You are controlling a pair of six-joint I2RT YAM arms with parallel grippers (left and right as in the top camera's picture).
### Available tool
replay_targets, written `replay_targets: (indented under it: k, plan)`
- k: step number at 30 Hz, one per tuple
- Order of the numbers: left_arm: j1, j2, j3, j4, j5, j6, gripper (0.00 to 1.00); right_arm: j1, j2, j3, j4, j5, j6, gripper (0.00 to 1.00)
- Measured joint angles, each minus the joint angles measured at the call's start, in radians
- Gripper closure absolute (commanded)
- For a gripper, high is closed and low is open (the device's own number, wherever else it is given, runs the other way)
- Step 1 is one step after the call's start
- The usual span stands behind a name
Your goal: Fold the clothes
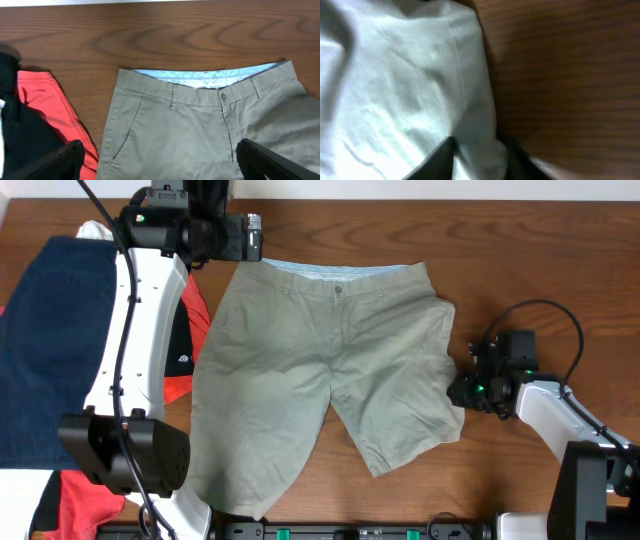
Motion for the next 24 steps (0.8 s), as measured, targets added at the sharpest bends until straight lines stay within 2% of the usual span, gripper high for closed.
replay_targets:
  k: [4, 6, 9, 13, 14, 15, 16, 17, 19, 20, 24]
  plan:
    - [0.0, 0.0, 0.0, 0.0, 0.0, 0.0, 0.02, 0.0, 0.002, 0.01, -0.041, 0.08, 0.058, 0.98]
    - [0.0, 0.0, 0.0, 0.0, 0.0, 0.0, 0.02, -0.009, 0.002, 0.021, -0.075, 0.134, 0.092, 0.99]
    - [0.0, 0.0, 0.0, 0.0, 0.0, 0.0, 0.02, -0.063, 0.005, 0.042, -0.13, 0.196, 0.113, 0.98]
    - [-0.006, 0.007, 0.0, 0.001, 0.0, 0.0, 0.02, -0.224, 0.031, 0.089, -0.208, 0.245, 0.115, 0.91]
    - [-0.009, 0.013, 0.0, 0.004, 0.0, 0.0, 0.02, -0.266, 0.039, 0.105, -0.228, 0.246, 0.113, 0.87]
    - [-0.013, 0.02, 0.0, 0.01, 0.0, 0.0, 0.02, -0.305, 0.044, 0.124, -0.247, 0.245, 0.112, 0.78]
    - [-0.018, 0.03, 0.0, 0.018, 0.0, 0.0, 0.02, -0.352, 0.046, 0.148, -0.267, 0.234, 0.104, 0.59]
    - [-0.024, 0.041, 0.0, 0.032, 0.001, 0.0, 0.02, -0.38, 0.046, 0.166, -0.277, 0.216, 0.098, 0.33]
    - [-0.037, 0.065, 0.0, 0.068, 0.008, 0.002, 0.02, -0.436, 0.046, 0.211, -0.297, 0.164, 0.068, 0.04]
    - [-0.046, 0.08, -0.001, 0.094, 0.021, 0.013, 0.02, -0.453, 0.046, 0.232, -0.31, 0.135, 0.056, 0.01]
    - [-0.091, 0.132, -0.003, 0.227, 0.096, 0.061, 0.02, -0.472, 0.046, 0.318, -0.398, 0.053, 0.022, 0.01]
